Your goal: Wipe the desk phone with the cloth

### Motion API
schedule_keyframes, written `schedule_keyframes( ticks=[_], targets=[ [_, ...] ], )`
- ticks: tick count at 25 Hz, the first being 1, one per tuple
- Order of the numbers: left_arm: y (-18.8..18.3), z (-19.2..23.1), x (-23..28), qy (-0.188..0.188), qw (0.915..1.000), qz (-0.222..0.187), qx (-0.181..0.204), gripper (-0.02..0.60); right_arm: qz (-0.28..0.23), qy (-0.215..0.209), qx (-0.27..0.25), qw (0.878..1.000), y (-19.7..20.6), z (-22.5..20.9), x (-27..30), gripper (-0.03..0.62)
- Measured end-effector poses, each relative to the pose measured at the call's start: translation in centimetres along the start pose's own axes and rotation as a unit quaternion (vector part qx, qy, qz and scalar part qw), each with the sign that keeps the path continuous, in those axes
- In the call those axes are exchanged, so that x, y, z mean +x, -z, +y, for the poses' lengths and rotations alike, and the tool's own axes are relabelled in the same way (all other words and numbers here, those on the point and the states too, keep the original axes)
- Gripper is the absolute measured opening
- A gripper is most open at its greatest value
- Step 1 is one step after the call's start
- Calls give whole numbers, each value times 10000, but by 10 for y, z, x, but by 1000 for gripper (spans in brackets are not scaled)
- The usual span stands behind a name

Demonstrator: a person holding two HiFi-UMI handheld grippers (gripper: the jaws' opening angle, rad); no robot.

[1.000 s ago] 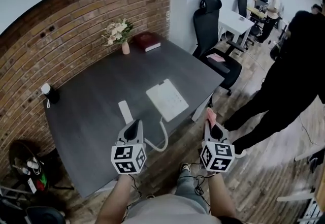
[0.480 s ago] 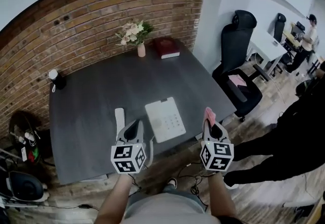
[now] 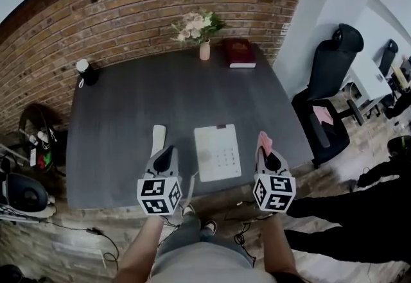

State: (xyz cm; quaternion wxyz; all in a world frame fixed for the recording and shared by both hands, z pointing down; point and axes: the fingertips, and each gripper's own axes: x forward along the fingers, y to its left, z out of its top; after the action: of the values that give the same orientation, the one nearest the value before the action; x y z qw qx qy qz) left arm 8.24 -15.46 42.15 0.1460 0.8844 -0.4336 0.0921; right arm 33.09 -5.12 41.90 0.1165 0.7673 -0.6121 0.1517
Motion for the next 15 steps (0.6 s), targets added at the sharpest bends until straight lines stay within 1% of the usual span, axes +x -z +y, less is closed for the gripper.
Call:
schedule_keyframes(
  ticks=[6,11,15],
  targets=[
    [-3,22,10,-197,9998,16,-30,5,140,-200,-304,9992,-2,18,23,23],
    [-4,33,15,-284,9996,-2,-41,5,201,-300,-328,9988,-1,25,40,23],
    [0,47,10,-444,9990,-1,-82,4,316,-507,-477,9971,2,41,53,23]
  ],
)
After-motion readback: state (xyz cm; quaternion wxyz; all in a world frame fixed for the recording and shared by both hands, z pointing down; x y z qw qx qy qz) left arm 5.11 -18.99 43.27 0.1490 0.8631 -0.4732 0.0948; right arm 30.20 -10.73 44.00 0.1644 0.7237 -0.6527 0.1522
